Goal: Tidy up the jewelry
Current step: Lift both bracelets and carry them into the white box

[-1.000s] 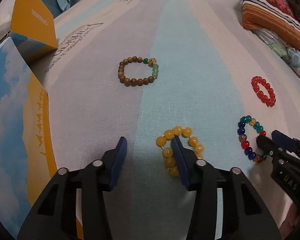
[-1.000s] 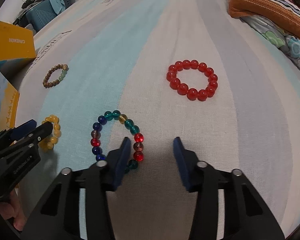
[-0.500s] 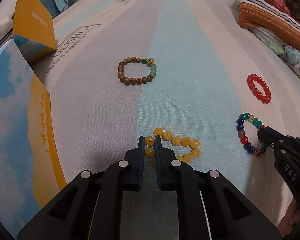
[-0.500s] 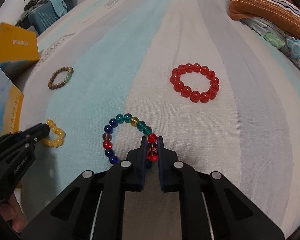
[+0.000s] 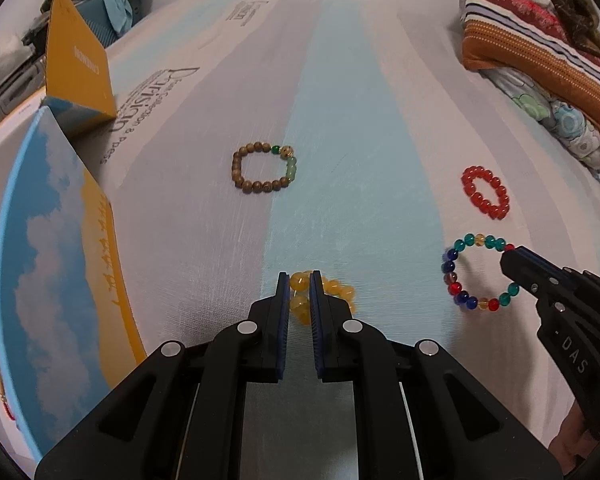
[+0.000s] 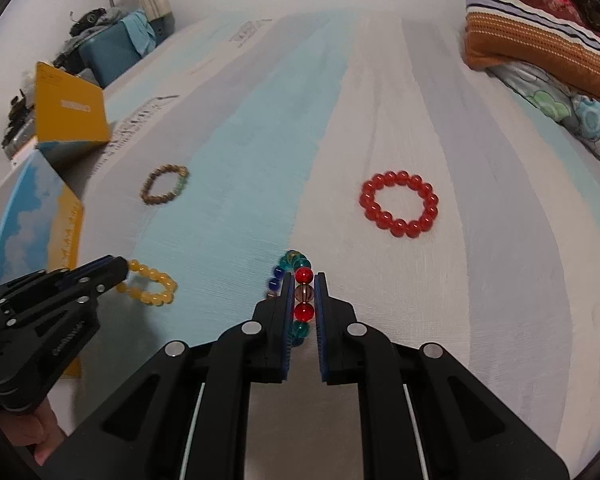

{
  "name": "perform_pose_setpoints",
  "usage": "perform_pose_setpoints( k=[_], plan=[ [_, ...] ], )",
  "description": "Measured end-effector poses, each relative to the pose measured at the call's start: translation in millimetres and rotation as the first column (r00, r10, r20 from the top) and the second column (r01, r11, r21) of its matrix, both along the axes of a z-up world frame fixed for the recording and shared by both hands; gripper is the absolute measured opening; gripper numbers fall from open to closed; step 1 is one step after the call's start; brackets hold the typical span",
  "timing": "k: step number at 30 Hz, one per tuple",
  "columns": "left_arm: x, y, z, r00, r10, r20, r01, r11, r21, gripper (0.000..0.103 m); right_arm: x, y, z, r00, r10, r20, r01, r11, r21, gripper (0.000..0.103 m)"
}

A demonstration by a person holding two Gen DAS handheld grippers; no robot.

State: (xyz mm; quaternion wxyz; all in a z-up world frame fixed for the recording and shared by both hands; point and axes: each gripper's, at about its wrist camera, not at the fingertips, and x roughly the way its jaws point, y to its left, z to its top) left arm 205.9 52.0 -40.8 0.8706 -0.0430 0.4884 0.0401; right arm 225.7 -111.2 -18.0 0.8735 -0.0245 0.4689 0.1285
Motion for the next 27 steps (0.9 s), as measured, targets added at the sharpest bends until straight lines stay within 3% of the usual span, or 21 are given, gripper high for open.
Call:
perform_pose_setpoints(
  k=[27],
  plan=[
    [-40,0,69,0.995,-0.012,0.098,0.01,1.0,0.018,0.009,-34,-4,61,0.996,-0.016,0.086,0.017,1.0,-0.005,0.009]
  ],
)
